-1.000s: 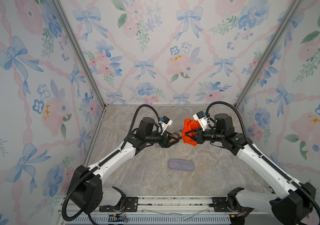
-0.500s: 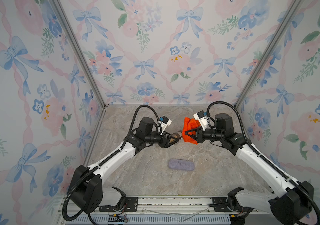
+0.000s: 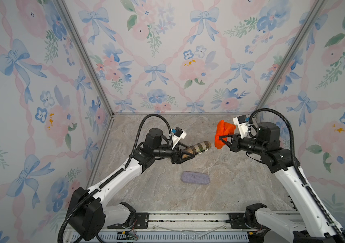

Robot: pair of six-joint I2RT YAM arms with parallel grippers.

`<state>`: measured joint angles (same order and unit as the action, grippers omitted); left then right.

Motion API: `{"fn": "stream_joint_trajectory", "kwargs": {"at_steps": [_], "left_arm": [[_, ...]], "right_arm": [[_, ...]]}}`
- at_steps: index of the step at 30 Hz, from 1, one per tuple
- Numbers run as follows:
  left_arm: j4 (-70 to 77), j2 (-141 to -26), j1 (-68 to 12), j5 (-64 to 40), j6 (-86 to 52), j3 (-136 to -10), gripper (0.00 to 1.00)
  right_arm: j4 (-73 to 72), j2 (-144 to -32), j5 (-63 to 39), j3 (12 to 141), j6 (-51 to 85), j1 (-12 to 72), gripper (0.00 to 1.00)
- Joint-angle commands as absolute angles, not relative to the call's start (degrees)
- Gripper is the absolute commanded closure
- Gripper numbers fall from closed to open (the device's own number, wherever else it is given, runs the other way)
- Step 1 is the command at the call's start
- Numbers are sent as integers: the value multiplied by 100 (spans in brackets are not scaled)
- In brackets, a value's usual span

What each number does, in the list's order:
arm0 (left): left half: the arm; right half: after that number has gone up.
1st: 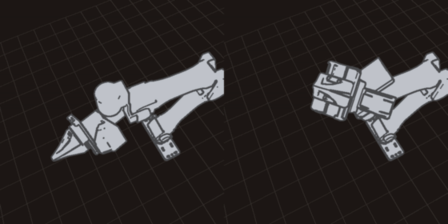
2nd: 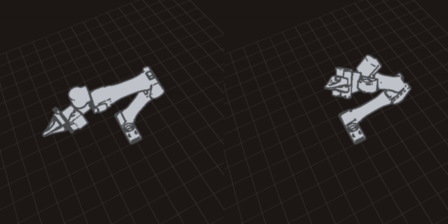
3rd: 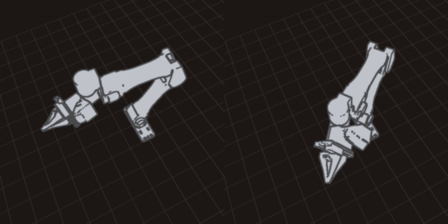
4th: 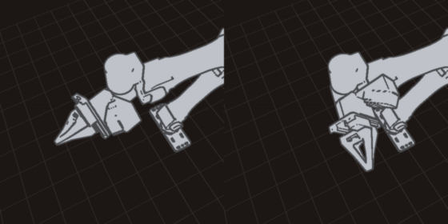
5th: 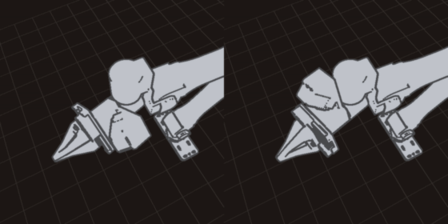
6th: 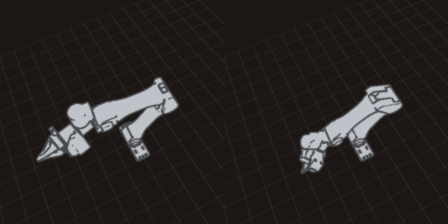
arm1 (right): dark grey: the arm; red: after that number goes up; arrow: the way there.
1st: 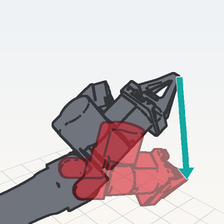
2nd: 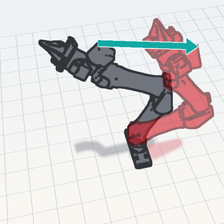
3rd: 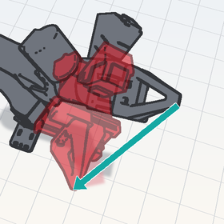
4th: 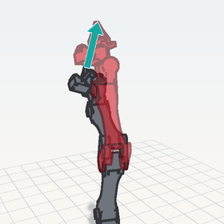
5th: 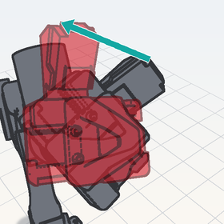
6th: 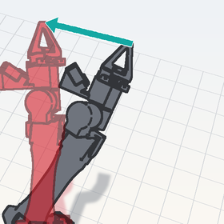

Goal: Wipe the eyeglass case
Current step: Wipe the dirt from the eyeglass case.

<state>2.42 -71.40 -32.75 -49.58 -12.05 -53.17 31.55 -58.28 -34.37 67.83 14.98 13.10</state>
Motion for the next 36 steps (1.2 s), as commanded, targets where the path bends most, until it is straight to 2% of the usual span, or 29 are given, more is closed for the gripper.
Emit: {"fn": "stream_joint_trajectory", "kwargs": {"at_steps": [1, 9, 17, 21, 27, 32, 36], "left_arm": [[527, -6893, -3396, -4834, -586, -5254, 76], [337, -6832, -4035, -3946, 713, -5361, 77], [552, -6860, -4255, -3291, 1073, -5300, 77], [557, -6785, -4704, -2031, 2066, -5229, 77], [965, -7101, -6033, 1070, 4659, -5071, 80], [1624, -7170, -6352, 1727, 5579, -4871, 79], [1854, -7174, -6349, 2108, 5851, -4805, 80]], "right_arm": [[3683, -5798, -3657, 7269, 1617, 1272, 100], [4107, -5905, -3832, 7826, 1766, 1399, 100], [4430, -6021, -3770, 8245, 1741, 1743, 100], [4650, -6244, -3933, 8565, 1828, 1869, 100], [4404, -6839, -4509, 8881, 2590, 1975, 100], [3387, -7166, -4980, 8124, 3454, 2216, 100], [3314, -6968, -4995, 7360, 3645, 2317, 100]]}}
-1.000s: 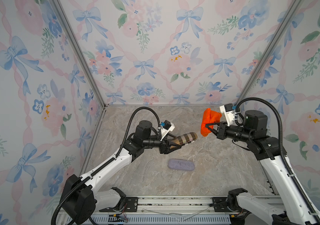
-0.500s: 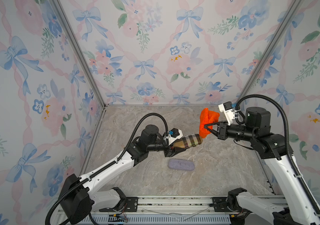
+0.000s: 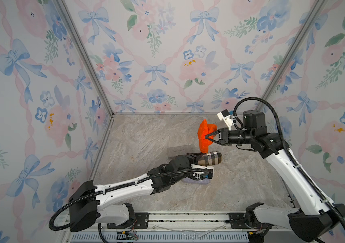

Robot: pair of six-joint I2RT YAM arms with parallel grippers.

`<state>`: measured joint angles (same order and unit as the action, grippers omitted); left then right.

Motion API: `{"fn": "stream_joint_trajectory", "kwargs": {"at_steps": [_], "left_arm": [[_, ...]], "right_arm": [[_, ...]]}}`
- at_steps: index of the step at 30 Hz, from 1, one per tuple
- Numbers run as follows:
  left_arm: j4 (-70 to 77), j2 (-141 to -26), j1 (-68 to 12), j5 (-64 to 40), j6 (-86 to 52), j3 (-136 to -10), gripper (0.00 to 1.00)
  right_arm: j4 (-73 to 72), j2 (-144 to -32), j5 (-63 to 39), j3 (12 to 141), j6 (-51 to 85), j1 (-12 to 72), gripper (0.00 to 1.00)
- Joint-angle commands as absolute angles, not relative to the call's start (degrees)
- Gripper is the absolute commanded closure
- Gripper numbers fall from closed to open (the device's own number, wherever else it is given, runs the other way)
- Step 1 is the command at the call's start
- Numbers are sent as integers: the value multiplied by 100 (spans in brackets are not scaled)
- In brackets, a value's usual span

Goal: Wipe the eyeglass case
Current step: Wipe the dirt from the eyeglass case.

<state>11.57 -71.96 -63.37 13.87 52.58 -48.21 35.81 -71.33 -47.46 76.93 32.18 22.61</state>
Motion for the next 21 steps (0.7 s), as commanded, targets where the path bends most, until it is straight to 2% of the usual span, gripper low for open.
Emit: {"fn": "stream_joint_trajectory", "kwargs": {"at_steps": [1, 6, 11, 13, 21], "left_arm": [[1953, -7142, -6348, 2168, 5875, -4763, 80], [2311, -6997, -6315, 2282, 5982, -4589, 80], [2307, -6940, -6321, 2347, 6032, -4501, 80], [2307, -6905, -6319, 2325, 6003, -4496, 80], [2305, -6977, -6466, 2168, 6135, -4575, 79]], "right_arm": [[3351, -6859, -4992, 7150, 3714, 2295, 100], [3850, -6550, -5079, 6320, 3304, 1788, 100], [4729, -6563, -5063, 6363, 2470, 1099, 100], [4775, -6634, -4980, 6461, 2391, 1162, 100], [3612, -7335, -4852, 6944, 2950, 2264, 100]]}}
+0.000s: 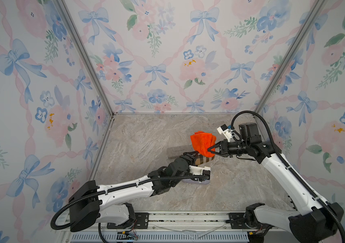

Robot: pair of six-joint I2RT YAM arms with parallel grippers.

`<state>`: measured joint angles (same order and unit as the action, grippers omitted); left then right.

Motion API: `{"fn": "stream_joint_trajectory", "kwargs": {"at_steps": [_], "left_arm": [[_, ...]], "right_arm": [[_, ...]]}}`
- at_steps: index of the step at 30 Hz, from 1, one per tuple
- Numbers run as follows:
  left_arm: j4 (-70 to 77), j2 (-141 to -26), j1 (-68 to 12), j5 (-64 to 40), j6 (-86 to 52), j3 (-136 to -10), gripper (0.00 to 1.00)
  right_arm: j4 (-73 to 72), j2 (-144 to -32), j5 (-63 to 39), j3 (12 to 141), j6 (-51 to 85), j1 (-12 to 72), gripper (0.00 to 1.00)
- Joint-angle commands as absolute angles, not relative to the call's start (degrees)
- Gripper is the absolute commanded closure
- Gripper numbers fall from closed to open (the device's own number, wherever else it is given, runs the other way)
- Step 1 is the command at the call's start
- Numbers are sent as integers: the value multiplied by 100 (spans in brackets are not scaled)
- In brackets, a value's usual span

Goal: Wipe the eyeglass case
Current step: Wipe the dirt from the eyeglass case.

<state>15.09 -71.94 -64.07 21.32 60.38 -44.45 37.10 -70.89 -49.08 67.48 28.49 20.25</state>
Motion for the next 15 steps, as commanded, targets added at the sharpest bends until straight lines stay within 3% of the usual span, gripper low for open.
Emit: {"fn": "stream_joint_trajectory", "kwargs": {"at_steps": [1, 10, 15], "left_arm": [[2305, -6966, -6467, 2171, 6126, -4574, 79], [2131, -6597, -6306, 2323, 5865, -4399, 79], [1290, -6464, -6226, 2113, 5252, -4501, 79]], "right_arm": [[3647, -7402, -4860, 6986, 2891, 2243, 100], [4838, -7127, -4930, 6477, 1768, 874, 100], [5143, -6598, -4442, 6531, 1564, 662, 100]]}}
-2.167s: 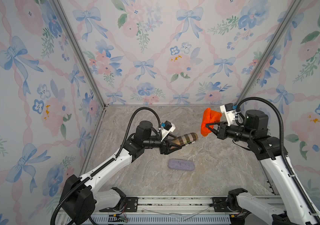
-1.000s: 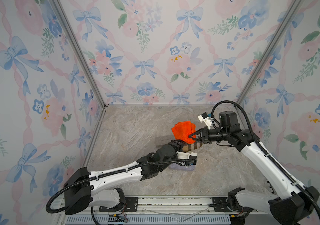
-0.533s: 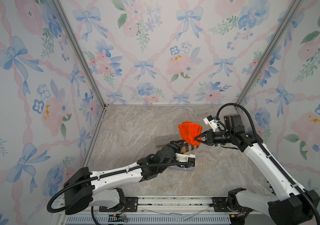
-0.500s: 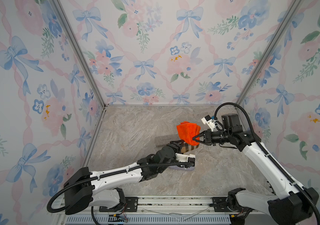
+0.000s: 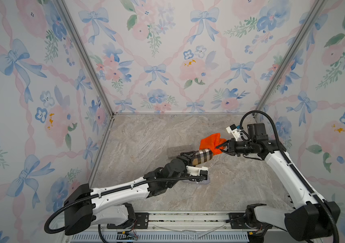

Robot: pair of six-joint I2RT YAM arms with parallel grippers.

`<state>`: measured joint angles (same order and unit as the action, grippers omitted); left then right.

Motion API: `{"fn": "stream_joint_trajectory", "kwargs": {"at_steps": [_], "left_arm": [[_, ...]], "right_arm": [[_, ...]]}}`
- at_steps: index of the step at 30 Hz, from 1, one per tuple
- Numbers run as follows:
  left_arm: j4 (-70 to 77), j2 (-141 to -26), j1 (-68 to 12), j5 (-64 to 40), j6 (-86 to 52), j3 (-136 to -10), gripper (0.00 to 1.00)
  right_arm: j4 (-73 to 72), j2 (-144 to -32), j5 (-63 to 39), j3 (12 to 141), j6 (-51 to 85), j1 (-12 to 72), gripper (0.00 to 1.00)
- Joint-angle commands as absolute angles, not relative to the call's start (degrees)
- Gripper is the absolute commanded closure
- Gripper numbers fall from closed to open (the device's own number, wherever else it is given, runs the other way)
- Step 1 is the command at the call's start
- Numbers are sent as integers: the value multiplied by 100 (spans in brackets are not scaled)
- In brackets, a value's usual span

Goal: Wipe the eyeglass case
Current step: Wipe the dirt from the eyeglass case.

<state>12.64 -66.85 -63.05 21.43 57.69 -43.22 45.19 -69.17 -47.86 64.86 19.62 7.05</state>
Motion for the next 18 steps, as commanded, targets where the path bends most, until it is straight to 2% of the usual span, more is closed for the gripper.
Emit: {"fn": "stream_joint_trajectory", "kwargs": {"at_steps": [1, 3, 7, 13, 18], "left_arm": [[1072, -6449, -6229, 2074, 5134, -4528, 79], [648, -6388, -6237, 1912, 4868, -4579, 79], [202, -6221, -6238, 1379, 4316, -4676, 78], [238, -6290, -6245, 967, 3690, -4977, 78], [686, -6201, -6137, 1266, 3486, -4773, 79]], "right_arm": [[5225, -6495, -4225, 6599, 1490, 642, 100], [5004, -6264, -4259, 6592, 1548, 595, 100], [3682, -6012, -5225, 6323, 2239, 814, 100], [2111, -6511, -5800, 5966, 3034, 1660, 100], [1053, -6758, -6014, 5693, 3906, 1324, 100]]}}
